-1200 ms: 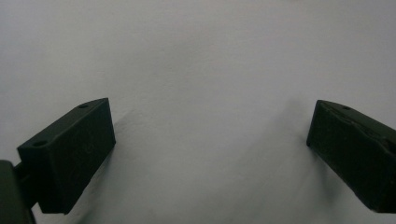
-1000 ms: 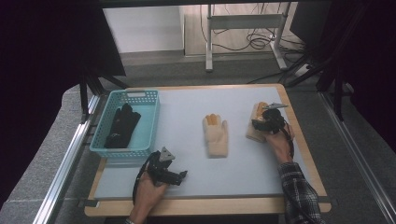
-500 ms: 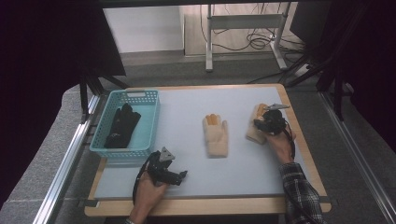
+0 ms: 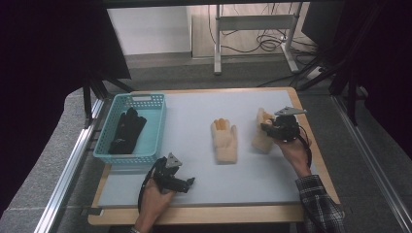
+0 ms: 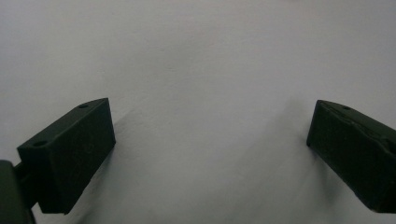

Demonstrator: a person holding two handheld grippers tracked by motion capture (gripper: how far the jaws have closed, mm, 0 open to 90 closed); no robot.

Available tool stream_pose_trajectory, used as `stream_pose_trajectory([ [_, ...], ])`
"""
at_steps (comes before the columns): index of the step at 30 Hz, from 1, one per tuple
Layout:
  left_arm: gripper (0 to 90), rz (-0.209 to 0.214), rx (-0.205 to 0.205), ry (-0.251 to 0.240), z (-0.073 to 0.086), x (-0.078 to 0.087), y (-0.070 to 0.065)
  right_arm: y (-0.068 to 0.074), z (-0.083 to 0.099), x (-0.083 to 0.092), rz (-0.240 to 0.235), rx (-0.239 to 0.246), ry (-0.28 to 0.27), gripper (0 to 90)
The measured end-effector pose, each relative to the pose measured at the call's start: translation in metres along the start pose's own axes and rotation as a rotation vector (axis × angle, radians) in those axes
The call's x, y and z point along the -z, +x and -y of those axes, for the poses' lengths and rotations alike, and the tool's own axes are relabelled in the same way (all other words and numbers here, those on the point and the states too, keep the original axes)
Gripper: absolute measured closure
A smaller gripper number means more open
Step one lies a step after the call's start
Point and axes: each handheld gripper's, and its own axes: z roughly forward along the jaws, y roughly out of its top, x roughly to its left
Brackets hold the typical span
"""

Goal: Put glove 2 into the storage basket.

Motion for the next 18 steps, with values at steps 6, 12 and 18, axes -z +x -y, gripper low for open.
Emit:
stream_pose_trajectory([
  [6,1.2,-0.001,-0.002,0.003,0.0,0.0,0.0,0.021,-0.009,0.011,-0.054,0.039,-0.019,55.7],
  [12,1.2,0.0,-0.005,0.003,0.0,0.0,0.0,0.052,-0.02,0.014,-0.138,0.085,-0.036,55.6],
  [18,1.2,0.0,-0.004,0.002,0.0,0.0,0.0,0.088,-0.034,0.001,-0.218,0.141,-0.032,55.5],
])
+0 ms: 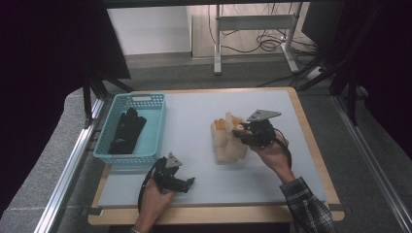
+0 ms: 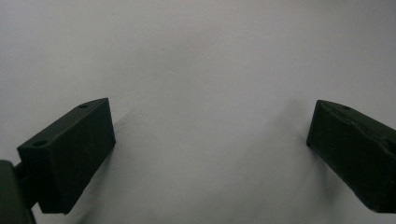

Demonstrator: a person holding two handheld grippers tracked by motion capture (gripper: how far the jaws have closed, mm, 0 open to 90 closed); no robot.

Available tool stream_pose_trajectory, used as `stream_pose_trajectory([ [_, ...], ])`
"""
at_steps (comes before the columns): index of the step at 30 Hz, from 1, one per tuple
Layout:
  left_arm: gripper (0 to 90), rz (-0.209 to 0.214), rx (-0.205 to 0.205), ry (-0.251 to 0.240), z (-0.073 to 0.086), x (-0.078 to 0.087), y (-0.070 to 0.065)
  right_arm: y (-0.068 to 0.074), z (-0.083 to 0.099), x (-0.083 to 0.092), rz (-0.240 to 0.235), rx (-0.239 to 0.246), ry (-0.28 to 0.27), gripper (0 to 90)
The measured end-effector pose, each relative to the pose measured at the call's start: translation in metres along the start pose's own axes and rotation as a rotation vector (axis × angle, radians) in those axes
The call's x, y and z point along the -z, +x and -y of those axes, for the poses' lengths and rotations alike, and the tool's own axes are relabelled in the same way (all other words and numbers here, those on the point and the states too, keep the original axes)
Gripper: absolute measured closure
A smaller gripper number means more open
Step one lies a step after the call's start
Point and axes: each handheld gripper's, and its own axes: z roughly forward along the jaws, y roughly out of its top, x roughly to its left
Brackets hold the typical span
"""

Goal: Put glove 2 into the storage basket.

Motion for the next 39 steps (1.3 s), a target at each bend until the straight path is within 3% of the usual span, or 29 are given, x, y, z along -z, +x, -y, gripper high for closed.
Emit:
stream_pose_trajectory([
  [8,1.2,0.0,0.0,0.001,0.0,0.0,0.0,0.017,-0.007,-0.037,-0.023,0.053,0.052,55.0],
  [11,1.2,0.0,-0.001,0.001,0.0,0.0,0.0,0.019,-0.001,-0.058,-0.018,0.072,0.102,54.1],
  [15,1.2,-0.001,-0.003,0.002,0.0,0.0,0.0,0.019,0.008,-0.072,-0.024,0.082,0.152,51.1],
  [20,1.2,0.0,0.001,-0.002,0.0,0.0,0.0,0.017,0.014,-0.078,-0.036,0.069,0.162,42.9],
  [21,1.2,-0.001,0.0,-0.001,0.0,0.0,0.0,0.016,0.012,-0.075,-0.033,0.059,0.158,36.9],
  [26,1.2,-0.001,-0.003,0.002,0.0,0.0,0.0,0.012,0.006,-0.061,-0.033,0.016,0.113,34.5],
  [27,1.2,-0.001,-0.003,0.002,0.0,0.0,0.0,0.01,0.004,-0.054,-0.04,-0.009,0.101,35.7],
  [32,1.2,-0.001,0.002,-0.002,0.0,0.0,0.0,0.008,0.008,-0.044,-0.03,-0.019,0.098,47.1],
  [34,1.2,-0.001,-0.001,0.001,0.0,0.0,0.0,0.003,0.016,-0.038,-0.025,-0.032,0.099,58.2],
  [38,1.2,-0.001,0.0,0.0,0.0,0.0,0.0,-0.004,0.025,-0.033,-0.021,-0.05,0.109,68.1],
  [39,1.2,0.0,0.0,0.001,0.0,0.0,0.0,-0.007,0.032,-0.028,-0.025,-0.06,0.116,74.9],
])
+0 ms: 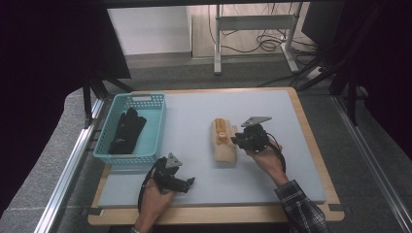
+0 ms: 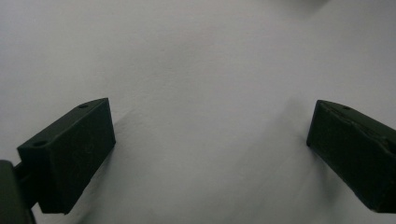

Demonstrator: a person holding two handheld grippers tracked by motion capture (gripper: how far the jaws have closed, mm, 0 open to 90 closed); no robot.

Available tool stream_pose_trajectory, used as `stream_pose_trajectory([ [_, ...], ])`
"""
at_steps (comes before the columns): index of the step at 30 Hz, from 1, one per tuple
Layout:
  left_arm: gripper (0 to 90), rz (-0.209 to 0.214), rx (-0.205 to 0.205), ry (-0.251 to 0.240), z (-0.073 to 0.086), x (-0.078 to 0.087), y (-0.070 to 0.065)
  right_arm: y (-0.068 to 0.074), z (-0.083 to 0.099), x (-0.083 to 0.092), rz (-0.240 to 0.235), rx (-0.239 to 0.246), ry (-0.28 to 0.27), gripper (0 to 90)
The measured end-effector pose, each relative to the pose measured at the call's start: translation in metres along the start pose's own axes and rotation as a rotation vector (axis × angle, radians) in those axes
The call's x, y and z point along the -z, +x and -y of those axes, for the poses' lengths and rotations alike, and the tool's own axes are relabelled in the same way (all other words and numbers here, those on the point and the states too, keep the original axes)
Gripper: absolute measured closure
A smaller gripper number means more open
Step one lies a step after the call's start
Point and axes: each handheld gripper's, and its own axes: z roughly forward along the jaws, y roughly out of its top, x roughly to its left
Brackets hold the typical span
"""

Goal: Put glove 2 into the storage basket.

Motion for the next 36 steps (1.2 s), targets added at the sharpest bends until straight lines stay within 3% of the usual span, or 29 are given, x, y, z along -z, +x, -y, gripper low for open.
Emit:
stream_pose_trajectory([
  [7,1.2,0.0,0.0,0.0,0.0,0.0,0.0,-0.005,0.02,0.006,-0.016,-0.006,0.031,87.8],
  [16,1.2,-0.001,0.001,-0.001,0.0,0.0,0.0,0.0,0.047,-0.008,-0.056,-0.015,0.081,88.0],
  [29,1.2,-0.001,0.001,-0.001,0.0,0.0,0.0,0.024,0.041,-0.023,-0.108,0.013,0.064,87.9],
  [36,1.2,-0.001,0.0,0.0,0.0,0.0,0.0,0.045,0.03,-0.04,-0.139,0.03,0.052,85.7],
])
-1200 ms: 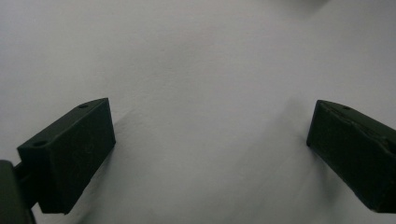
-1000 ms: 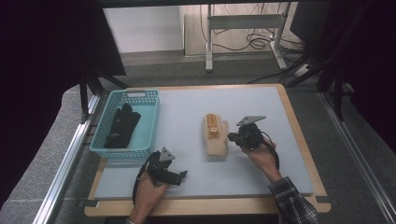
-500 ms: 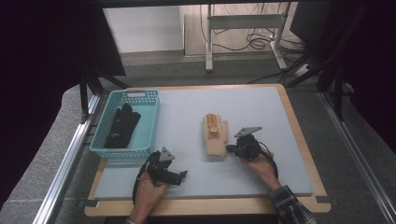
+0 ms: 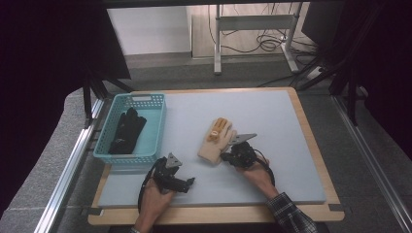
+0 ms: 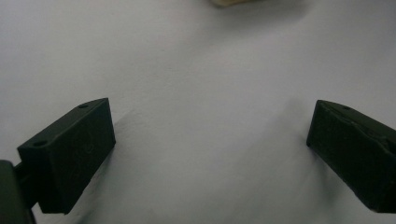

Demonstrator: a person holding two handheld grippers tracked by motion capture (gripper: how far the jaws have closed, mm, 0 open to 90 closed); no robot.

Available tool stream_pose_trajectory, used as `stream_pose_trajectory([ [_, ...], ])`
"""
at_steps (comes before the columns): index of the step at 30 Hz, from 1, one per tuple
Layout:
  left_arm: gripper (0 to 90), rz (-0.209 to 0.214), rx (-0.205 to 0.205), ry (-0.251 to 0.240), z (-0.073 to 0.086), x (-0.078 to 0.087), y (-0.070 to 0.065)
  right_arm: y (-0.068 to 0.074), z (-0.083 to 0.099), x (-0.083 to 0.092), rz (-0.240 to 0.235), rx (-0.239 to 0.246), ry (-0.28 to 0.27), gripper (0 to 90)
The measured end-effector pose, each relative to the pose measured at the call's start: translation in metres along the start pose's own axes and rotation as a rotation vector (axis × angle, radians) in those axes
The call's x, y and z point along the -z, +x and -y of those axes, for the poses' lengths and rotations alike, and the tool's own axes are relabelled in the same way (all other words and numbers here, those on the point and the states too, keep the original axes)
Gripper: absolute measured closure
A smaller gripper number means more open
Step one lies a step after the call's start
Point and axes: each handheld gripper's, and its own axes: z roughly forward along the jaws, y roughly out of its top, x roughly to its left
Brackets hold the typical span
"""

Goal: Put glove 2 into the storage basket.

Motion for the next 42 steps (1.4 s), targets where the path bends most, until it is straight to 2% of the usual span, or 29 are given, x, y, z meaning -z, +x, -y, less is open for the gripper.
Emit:
stream_pose_trajectory([
  [6,1.2,0.0,-0.001,0.0,0.0,0.0,0.0,0.011,-0.007,-0.013,-0.017,0.01,-0.009,84.8],
  [11,1.3,0.0,-0.001,0.0,0.0,0.0,0.0,0.014,-0.009,-0.013,-0.014,0.028,-0.007,82.6],
  [16,1.3,0.0,-0.001,0.0,0.0,0.0,0.0,0.009,-0.007,0.0,0.01,0.025,-0.023,78.4],
  [18,1.2,0.0,-0.001,0.0,0.0,0.0,0.0,0.004,-0.005,0.011,0.042,0.025,-0.031,73.7],
  [25,1.2,0.0,0.0,0.0,0.0,0.0,0.0,-0.006,0.003,0.029,0.096,0.02,-0.043,62.1],
  [27,1.2,0.0,0.0,0.0,0.0,0.0,0.0,-0.012,0.01,0.039,0.124,0.005,-0.047,56.1],
  [31,1.2,0.0,0.001,0.0,0.0,0.0,0.0,-0.018,0.018,0.048,0.149,-0.008,-0.051,49.9],
  [32,1.2,-0.001,0.001,0.0,0.0,0.0,0.0,-0.022,0.024,0.054,0.166,-0.016,-0.051,45.4],
  [33,1.2,-0.002,-0.002,0.0,0.0,0.0,0.0,-0.022,0.024,0.054,0.166,-0.016,-0.051,45.4],
  [34,1.2,-0.002,-0.001,0.0,0.0,0.0,0.0,-0.027,0.029,0.061,0.189,-0.023,-0.048,41.1],
  [42,1.2,-0.003,-0.002,0.002,0.0,0.0,0.0,-0.04,0.051,0.079,0.234,-0.069,-0.049,30.1],
])
